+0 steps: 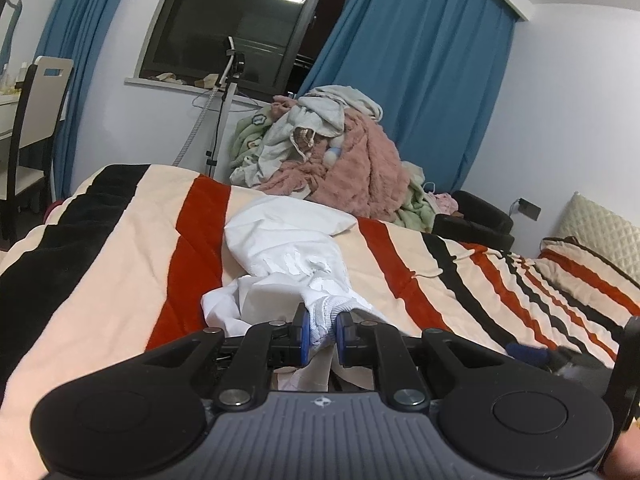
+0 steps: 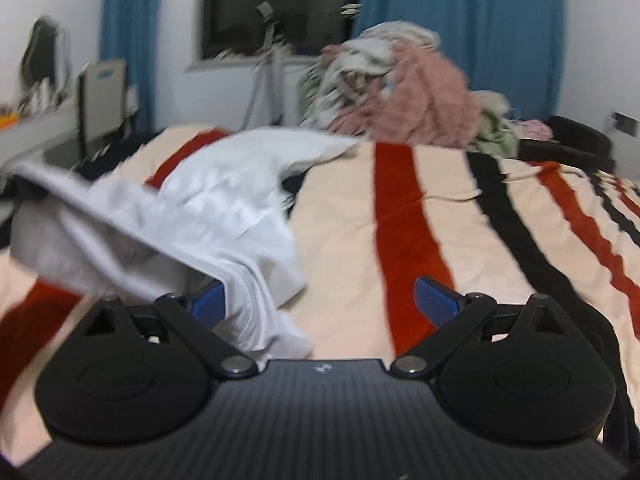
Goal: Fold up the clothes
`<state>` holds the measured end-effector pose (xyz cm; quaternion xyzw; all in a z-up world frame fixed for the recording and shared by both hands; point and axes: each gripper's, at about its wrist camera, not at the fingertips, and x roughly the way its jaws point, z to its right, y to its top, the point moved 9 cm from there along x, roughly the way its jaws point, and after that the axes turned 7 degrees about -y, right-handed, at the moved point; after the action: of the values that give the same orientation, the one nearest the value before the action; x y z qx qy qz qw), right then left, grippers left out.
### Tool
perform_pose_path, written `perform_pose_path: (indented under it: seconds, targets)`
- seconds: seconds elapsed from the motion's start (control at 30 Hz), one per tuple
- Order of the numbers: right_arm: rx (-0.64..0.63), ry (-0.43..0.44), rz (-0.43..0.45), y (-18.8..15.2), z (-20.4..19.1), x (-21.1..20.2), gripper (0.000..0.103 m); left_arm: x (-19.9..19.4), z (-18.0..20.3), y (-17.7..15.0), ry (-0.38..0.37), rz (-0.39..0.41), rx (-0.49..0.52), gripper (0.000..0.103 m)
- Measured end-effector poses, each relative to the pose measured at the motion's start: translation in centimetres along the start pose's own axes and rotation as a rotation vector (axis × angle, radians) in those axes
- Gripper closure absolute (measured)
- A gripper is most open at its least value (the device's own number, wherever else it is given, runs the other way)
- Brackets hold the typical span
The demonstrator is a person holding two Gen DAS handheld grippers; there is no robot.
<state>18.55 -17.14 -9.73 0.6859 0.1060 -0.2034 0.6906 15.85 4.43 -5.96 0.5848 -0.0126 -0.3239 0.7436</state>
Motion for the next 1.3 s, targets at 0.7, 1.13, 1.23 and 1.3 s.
perform_pose_path:
  seconds: [0.7,1.13,1.23,1.3]
  targets:
    - [0.037,-0.241,0.417,5.0,1.3,-4.1,0.005,2.4,0.5,-3.0,-0.011,-0.070,0.006,0.084]
    - [0.030,-0.166,0.416,5.4,0.6,-4.9,0.005,2.9,1.6,-2.5,0.052,0.020,0.055,0.028]
    - [0.040,-0.161,0.414,5.4,0.8,-4.7,0.005,2.8,0.0,-1.5,0.117,0.068,-0.023,0.028]
    - [0.051,-0.171,0.404,5.3,1.1,-4.5,0.005,2.5,-1.5,-1.2,0.167,0.079,-0.075,0.028]
